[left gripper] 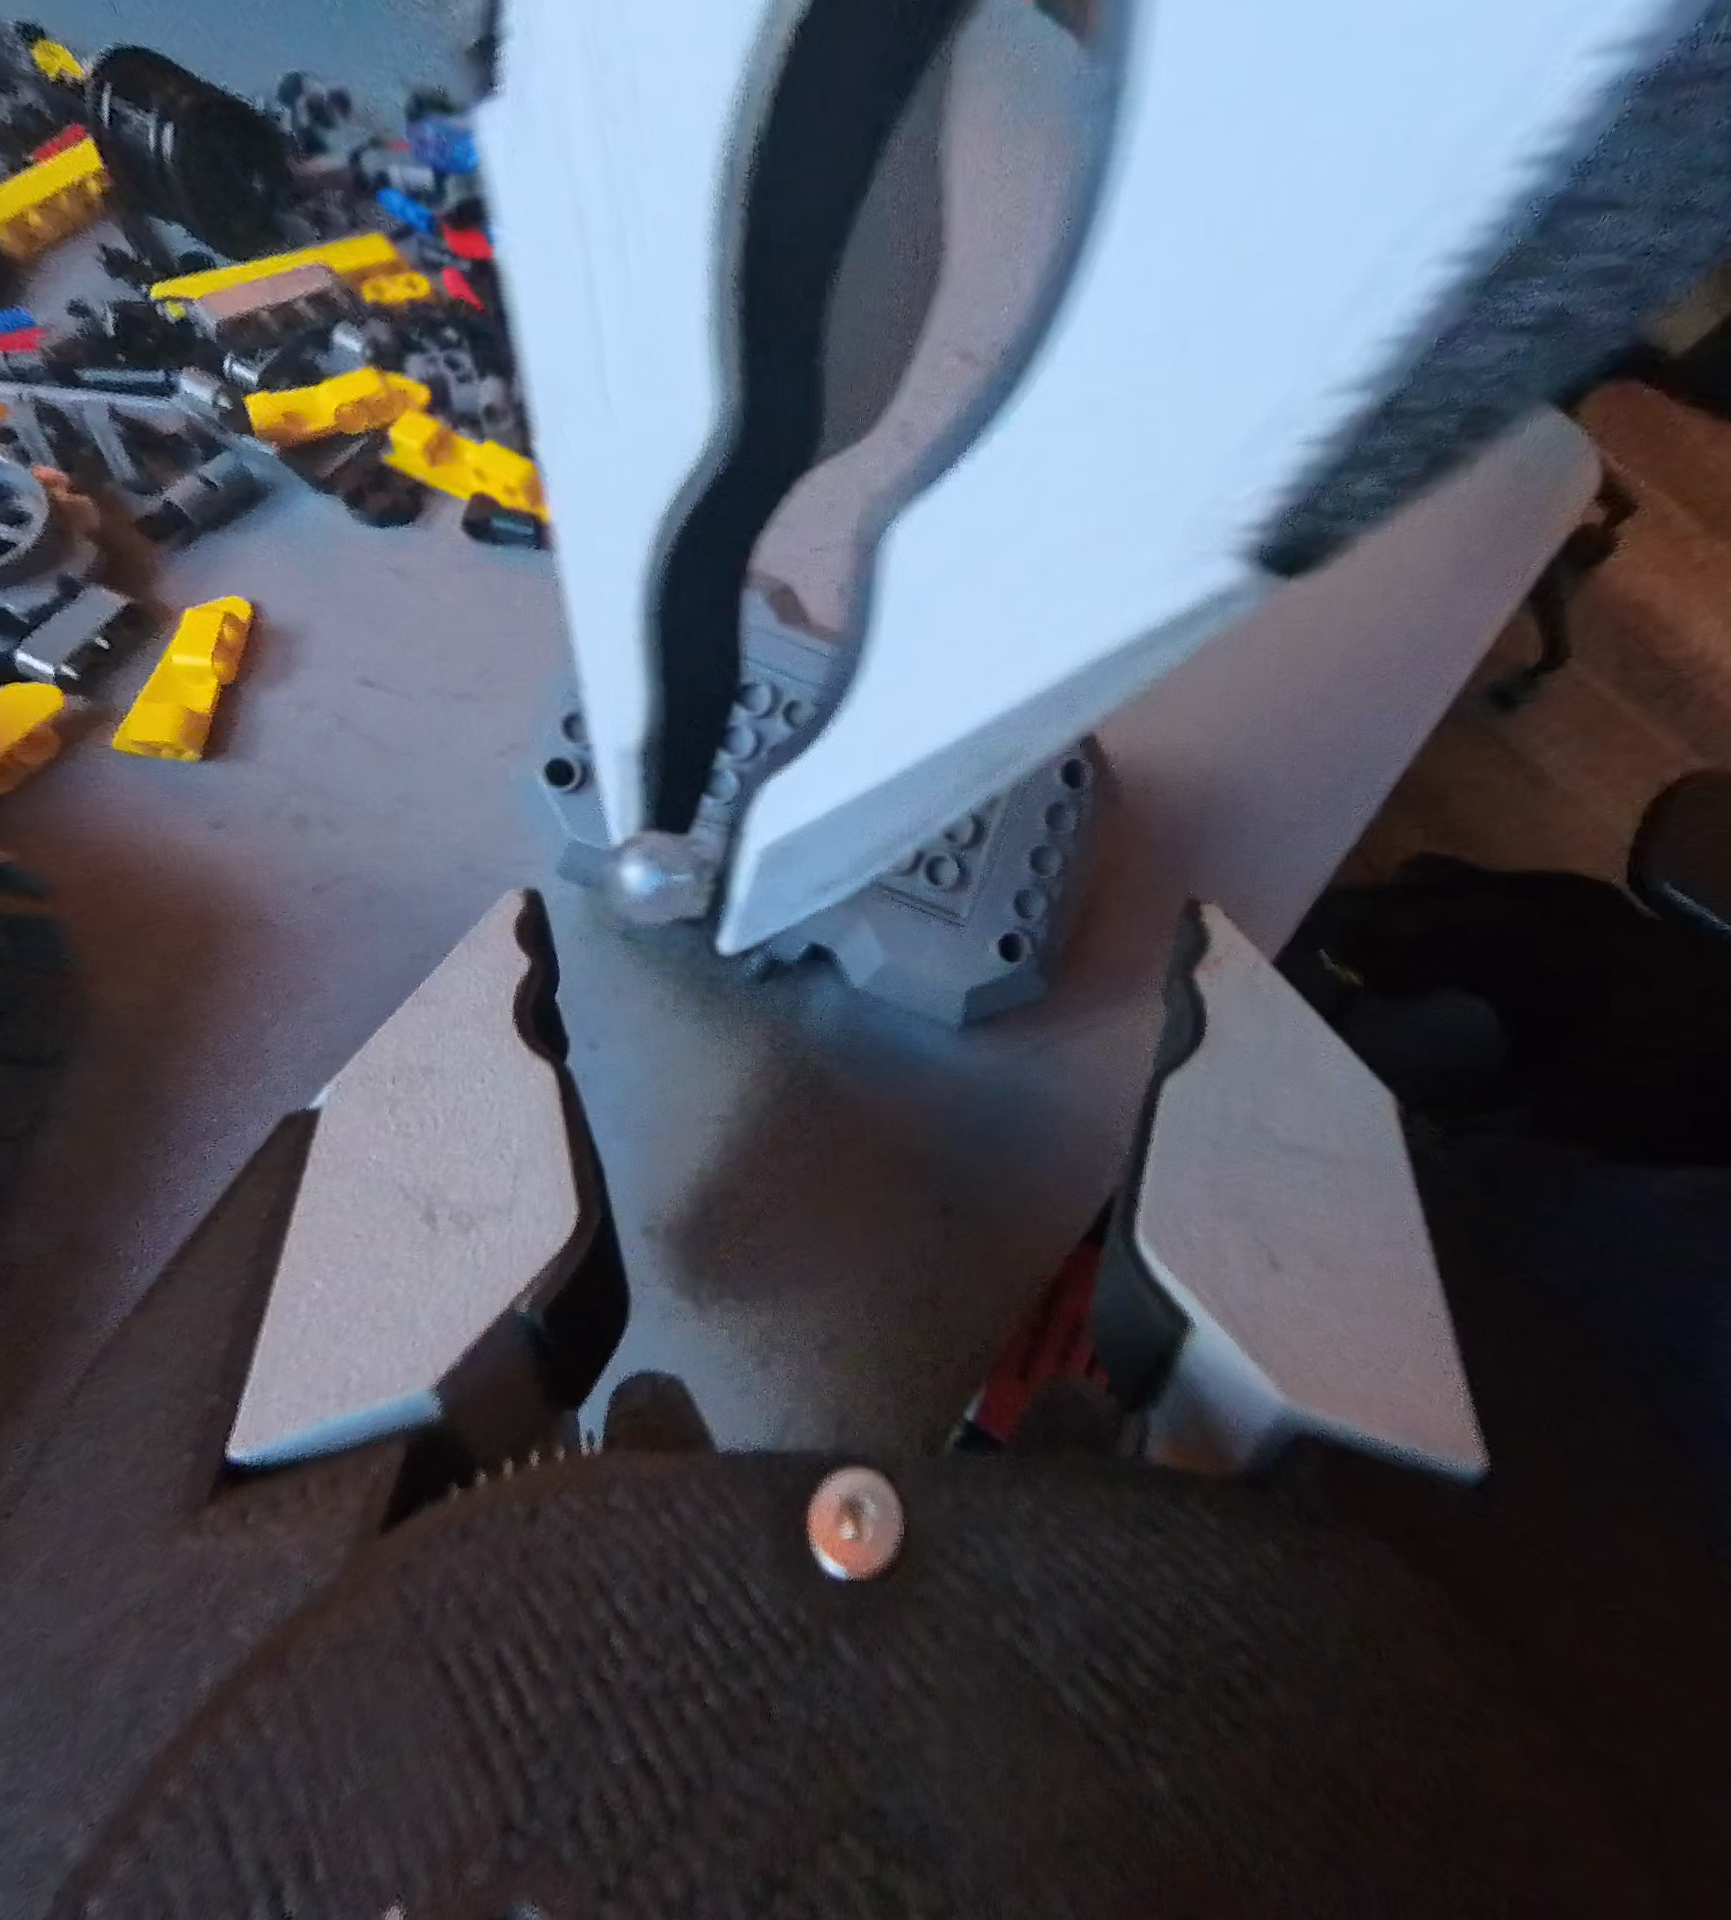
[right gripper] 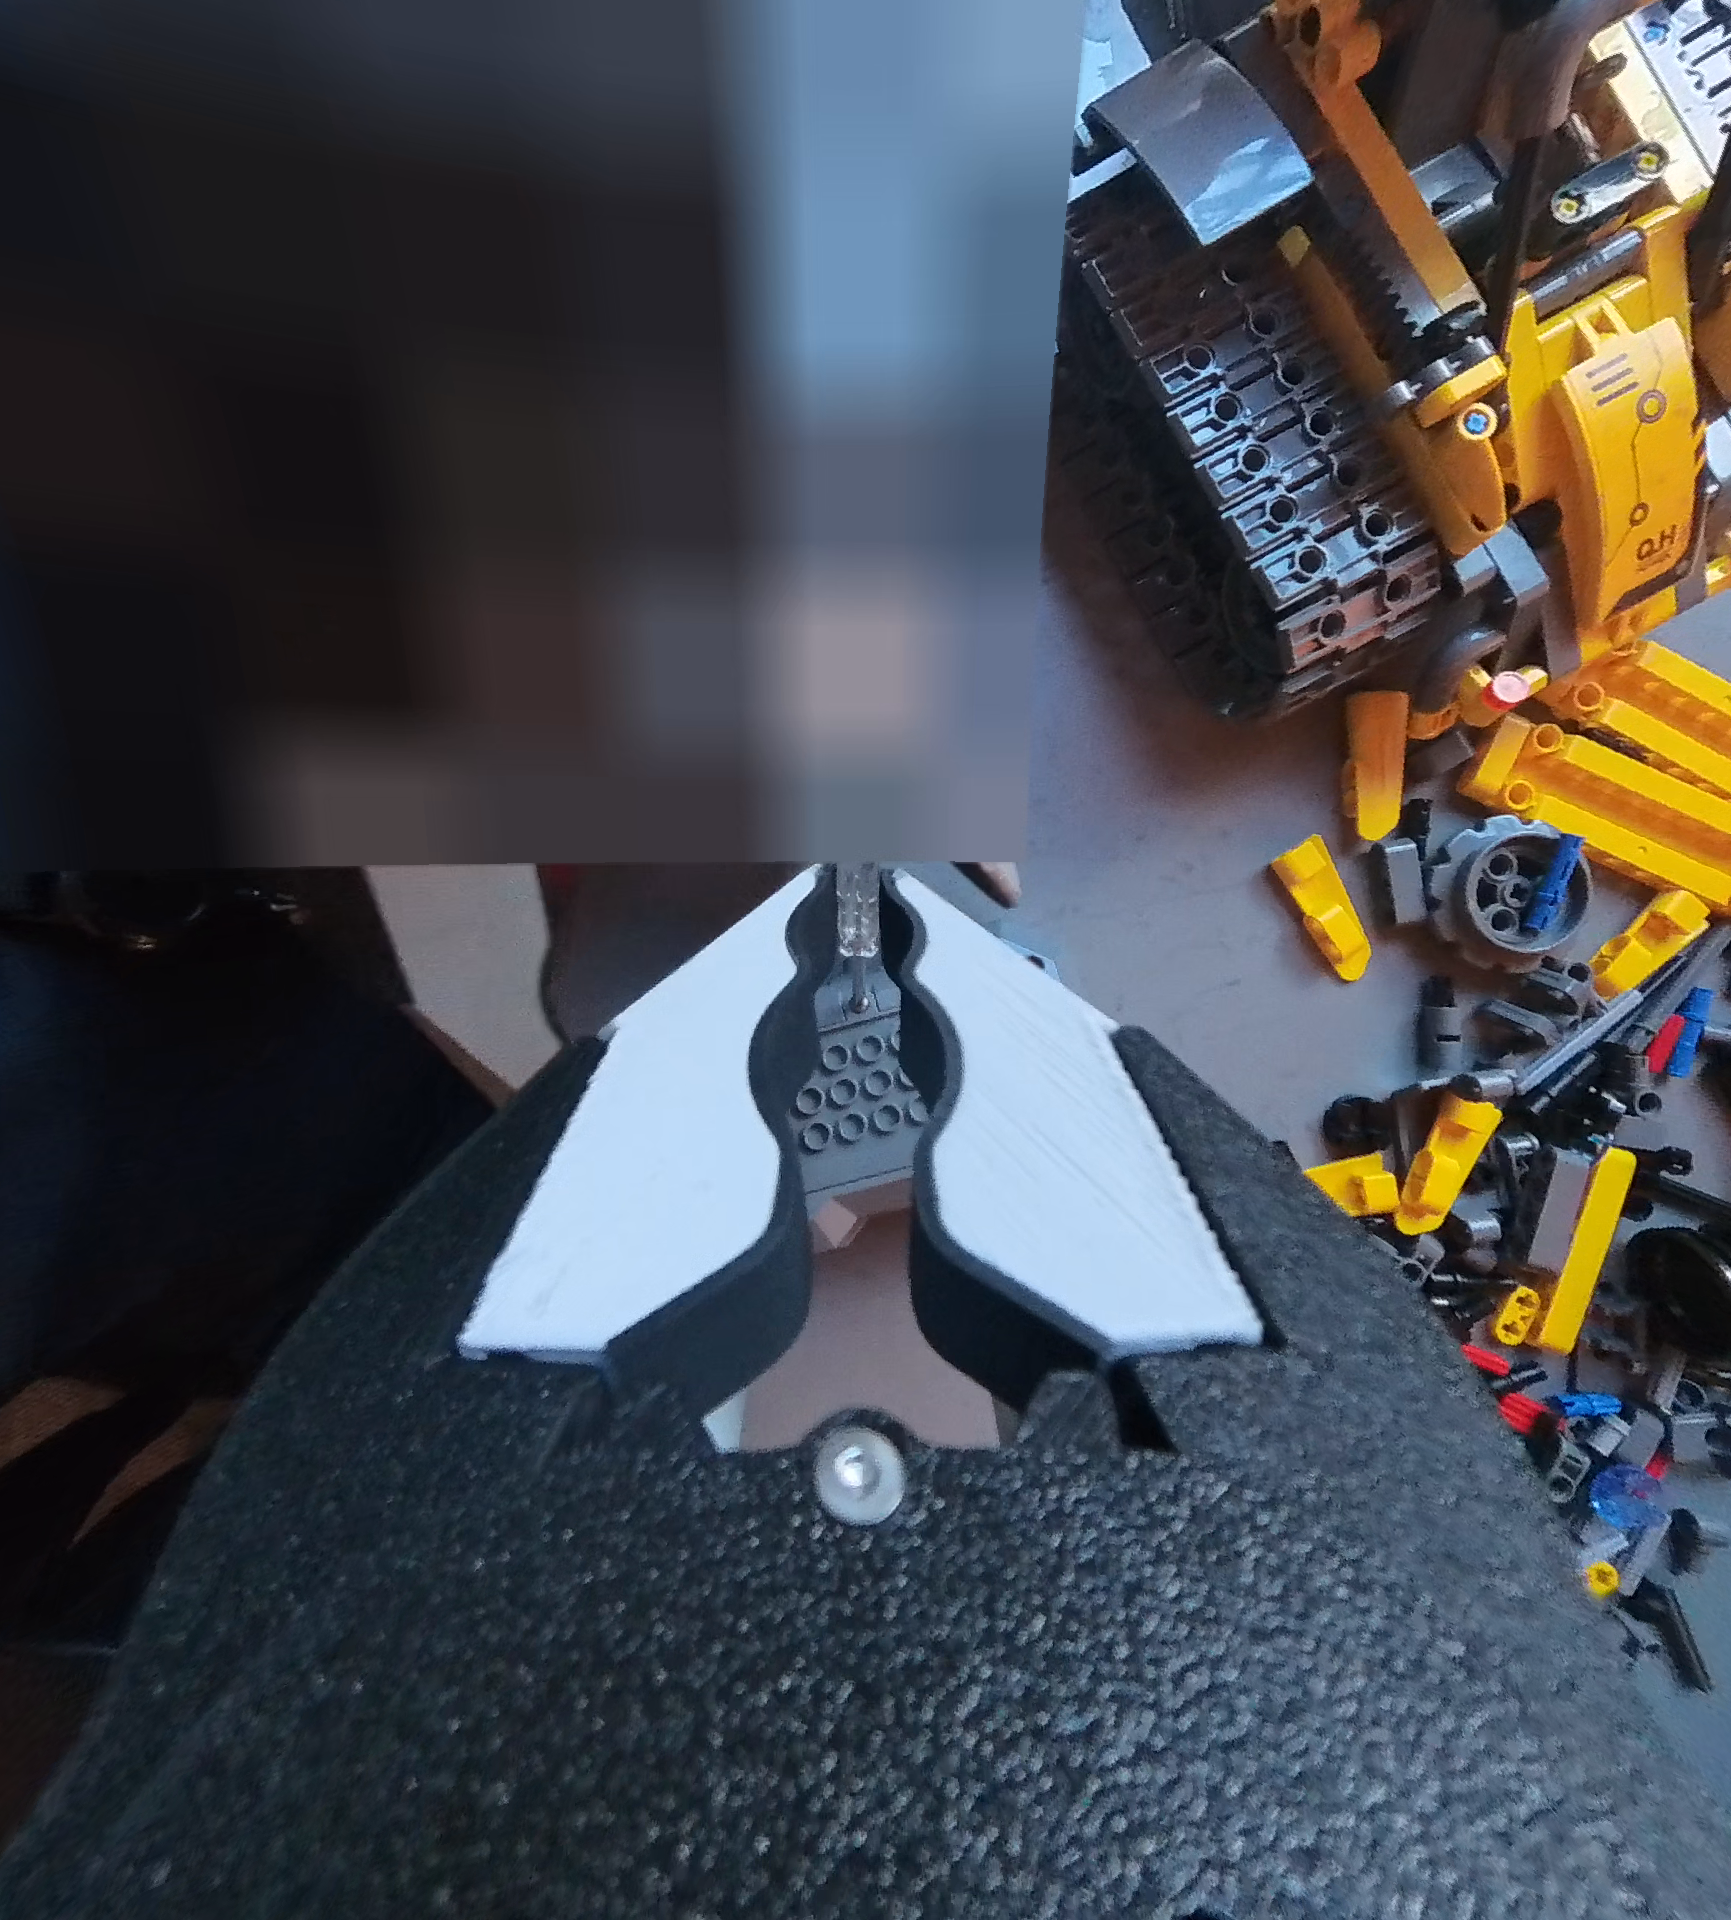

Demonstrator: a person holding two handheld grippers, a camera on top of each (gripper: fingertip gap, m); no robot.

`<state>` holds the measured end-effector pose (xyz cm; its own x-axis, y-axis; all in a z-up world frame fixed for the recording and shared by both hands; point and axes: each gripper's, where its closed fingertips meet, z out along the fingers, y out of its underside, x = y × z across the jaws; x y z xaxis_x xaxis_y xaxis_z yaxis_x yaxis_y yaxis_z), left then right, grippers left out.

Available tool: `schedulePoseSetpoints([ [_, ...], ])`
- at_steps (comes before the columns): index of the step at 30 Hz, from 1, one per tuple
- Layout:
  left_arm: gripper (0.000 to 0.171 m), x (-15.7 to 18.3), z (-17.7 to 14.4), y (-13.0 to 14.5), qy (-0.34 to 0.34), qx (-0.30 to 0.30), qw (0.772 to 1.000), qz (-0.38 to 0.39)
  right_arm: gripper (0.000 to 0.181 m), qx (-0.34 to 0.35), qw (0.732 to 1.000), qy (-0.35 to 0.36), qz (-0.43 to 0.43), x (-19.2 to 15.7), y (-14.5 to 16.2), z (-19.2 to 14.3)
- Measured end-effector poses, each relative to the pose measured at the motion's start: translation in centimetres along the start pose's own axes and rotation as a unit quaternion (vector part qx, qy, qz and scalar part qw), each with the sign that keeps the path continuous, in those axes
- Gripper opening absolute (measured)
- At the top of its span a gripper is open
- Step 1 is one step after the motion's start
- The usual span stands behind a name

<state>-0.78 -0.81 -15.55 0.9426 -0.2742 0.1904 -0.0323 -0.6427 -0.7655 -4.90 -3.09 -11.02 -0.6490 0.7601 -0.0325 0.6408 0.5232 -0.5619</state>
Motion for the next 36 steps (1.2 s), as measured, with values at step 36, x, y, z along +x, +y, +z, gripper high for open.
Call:
schedulePoseSetpoints([
  [36,0.081,1.5,1.2,1.3,0.076,-0.080,0.987,0.114,0.007,0.304,0.915,0.084,0.252,1.6,5.0,-5.6],
])
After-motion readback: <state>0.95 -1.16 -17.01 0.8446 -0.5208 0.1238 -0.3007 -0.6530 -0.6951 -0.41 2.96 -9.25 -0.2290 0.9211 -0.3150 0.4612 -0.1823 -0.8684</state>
